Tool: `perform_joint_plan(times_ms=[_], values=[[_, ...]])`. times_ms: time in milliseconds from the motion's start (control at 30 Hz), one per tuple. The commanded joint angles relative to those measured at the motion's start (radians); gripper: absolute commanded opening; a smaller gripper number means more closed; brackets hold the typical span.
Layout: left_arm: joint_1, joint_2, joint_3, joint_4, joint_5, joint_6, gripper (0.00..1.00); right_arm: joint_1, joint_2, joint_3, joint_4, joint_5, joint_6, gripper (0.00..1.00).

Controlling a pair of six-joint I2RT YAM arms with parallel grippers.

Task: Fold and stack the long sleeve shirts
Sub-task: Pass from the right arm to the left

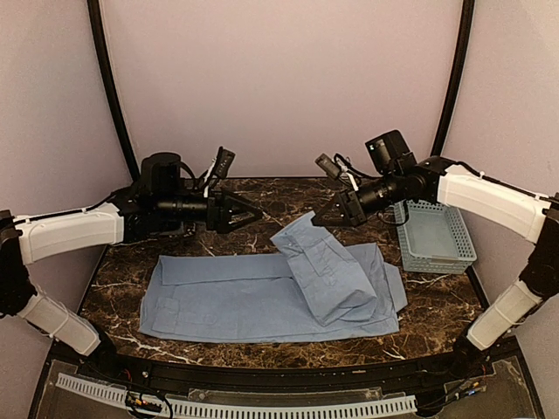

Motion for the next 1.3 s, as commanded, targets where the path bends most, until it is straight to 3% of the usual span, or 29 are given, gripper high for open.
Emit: perform_joint_plan(times_ms=[0,267,500,533,667,700,733,833,900,1067,1267], values=[[-0.063,0.065,0.113,-0.075,0.038,0.165,0.89,0.023,0.071,0.109,-0.042,-0.102,-0.092,0.00],[-0.131,0.216,0.273,-0.209,0.007,0.247,0.90,0.031,0.147,0.196,-0.056,-0.173,-0.118,0.00],[-0.137,0.264,0.291,-0.190,0.065,0.232,0.47,0.030,0.159,0.207,-0.045,-0.164,-0.098,0.00],[-0.137,0.270,0.293,-0.190,0.082,0.229,0.35,0.028,0.161,0.206,-0.039,-0.158,-0.088,0.00],[-0.136,0.275,0.309,-0.183,0.102,0.206,0.03,0.012,0.161,0.194,-0.014,-0.102,-0.025,0.00],[-0.136,0.270,0.316,-0.180,0.101,0.198,0.01,0.001,0.158,0.186,-0.013,-0.081,0.001,0.03],[-0.136,0.268,0.320,-0.174,0.094,0.178,0.00,-0.014,0.149,0.171,-0.008,-0.061,0.021,0.13],[-0.134,0.246,0.351,-0.181,0.038,0.134,0.00,-0.063,0.086,0.085,0.042,0.027,0.124,0.50],[-0.132,0.232,0.382,-0.200,-0.012,0.098,0.00,-0.084,0.033,0.029,0.061,0.118,0.158,0.61],[-0.117,0.215,0.476,-0.269,-0.103,0.006,0.00,-0.109,-0.078,-0.069,0.070,0.233,0.194,0.76],[-0.108,0.209,0.575,-0.382,-0.203,0.041,0.00,-0.122,-0.162,-0.138,0.068,0.327,0.206,0.81]])
